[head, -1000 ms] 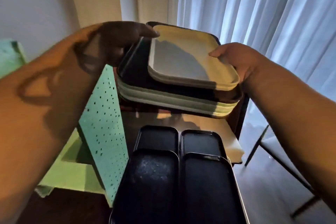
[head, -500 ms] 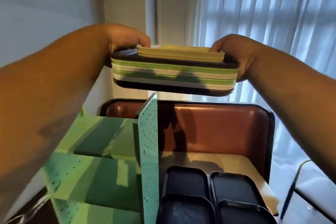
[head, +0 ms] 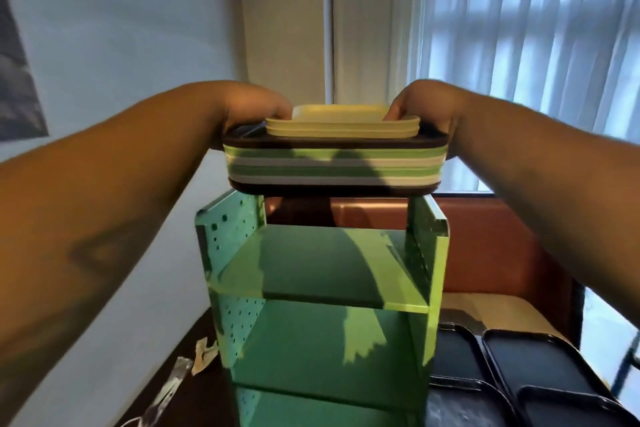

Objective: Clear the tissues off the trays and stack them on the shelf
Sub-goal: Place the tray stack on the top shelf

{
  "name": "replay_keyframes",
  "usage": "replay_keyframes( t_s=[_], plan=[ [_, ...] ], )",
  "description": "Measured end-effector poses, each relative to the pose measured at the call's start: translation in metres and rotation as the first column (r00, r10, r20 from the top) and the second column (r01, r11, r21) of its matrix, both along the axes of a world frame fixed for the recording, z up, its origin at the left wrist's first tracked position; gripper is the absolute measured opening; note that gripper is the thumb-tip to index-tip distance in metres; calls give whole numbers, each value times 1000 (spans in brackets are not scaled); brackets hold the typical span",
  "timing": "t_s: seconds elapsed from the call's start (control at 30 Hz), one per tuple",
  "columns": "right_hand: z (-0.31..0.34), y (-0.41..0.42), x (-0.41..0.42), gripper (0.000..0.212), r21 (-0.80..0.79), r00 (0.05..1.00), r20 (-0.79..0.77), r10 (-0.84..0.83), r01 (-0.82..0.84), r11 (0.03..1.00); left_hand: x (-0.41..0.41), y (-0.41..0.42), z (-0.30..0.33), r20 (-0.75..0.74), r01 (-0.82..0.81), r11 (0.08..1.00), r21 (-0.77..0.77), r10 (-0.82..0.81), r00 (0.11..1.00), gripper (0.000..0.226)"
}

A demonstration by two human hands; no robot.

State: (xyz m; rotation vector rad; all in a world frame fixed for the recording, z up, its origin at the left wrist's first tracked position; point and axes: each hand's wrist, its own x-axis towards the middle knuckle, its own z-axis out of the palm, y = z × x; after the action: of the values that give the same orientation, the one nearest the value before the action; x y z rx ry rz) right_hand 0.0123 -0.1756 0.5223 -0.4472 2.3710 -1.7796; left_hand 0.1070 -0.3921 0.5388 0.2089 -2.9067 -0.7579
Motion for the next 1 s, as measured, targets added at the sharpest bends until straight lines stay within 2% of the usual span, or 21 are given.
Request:
replay_keyframes(
  t_s=[0.07, 0.17, 0.3, 0.43, 0.53, 0.67, 0.77, 0.83, 0.9, 0.97, 1.0],
  plan=[
    [-7, -11, 2, 14, 82, 999, 4, -50, 50, 995, -1, -6, -8, 34, -3, 999, -44, 5, 999, 13],
    [-17, -23, 2, 25, 157, 995, 43, -95, 87, 984, -18, -23, -22, 78, -97, 994, 58, 92, 993, 17],
    [-34, -37, -1, 32, 328, 995, 9, -100, 92, 940, -31, -26, -43, 112, -193, 973, 126, 179, 977, 11],
    [-54, -58, -14, 14, 621, 985, -168, -49, 144, 770, -55, -23, -62, 166, -150, 988, -37, 154, 974, 43],
    [-68, -66, -24, 33, 746, 990, -135, -25, 119, 655, -69, -17, -82, 258, -50, 992, -113, 78, 963, 39],
    [-77, -62, -24, 40, 808, 995, -95, 39, 54, 587, -77, -19, -99, 311, -8, 992, -125, 47, 949, 40],
    [-82, -64, -27, 32, 843, 999, -27, 40, 1, 538, -79, -17, -106, 336, -13, 997, -76, 38, 941, 37],
    [-87, -65, -24, 14, 854, 999, 5, 39, -25, 520, -76, -14, -110, 345, -49, 998, -35, 58, 937, 32],
    [-92, -65, -27, 15, 875, 996, -19, 86, -25, 484, -73, -14, -110, 358, -128, 991, 46, 103, 928, 32],
    [-91, -68, -23, 11, 898, 988, -36, 147, -32, 439, -72, -15, -108, 391, -150, 986, 66, 113, 913, 30],
    [-89, -68, -26, 17, 923, 983, -47, 177, -25, 384, -72, -14, -104, 397, -149, 988, 50, 118, 910, 25]
  ],
)
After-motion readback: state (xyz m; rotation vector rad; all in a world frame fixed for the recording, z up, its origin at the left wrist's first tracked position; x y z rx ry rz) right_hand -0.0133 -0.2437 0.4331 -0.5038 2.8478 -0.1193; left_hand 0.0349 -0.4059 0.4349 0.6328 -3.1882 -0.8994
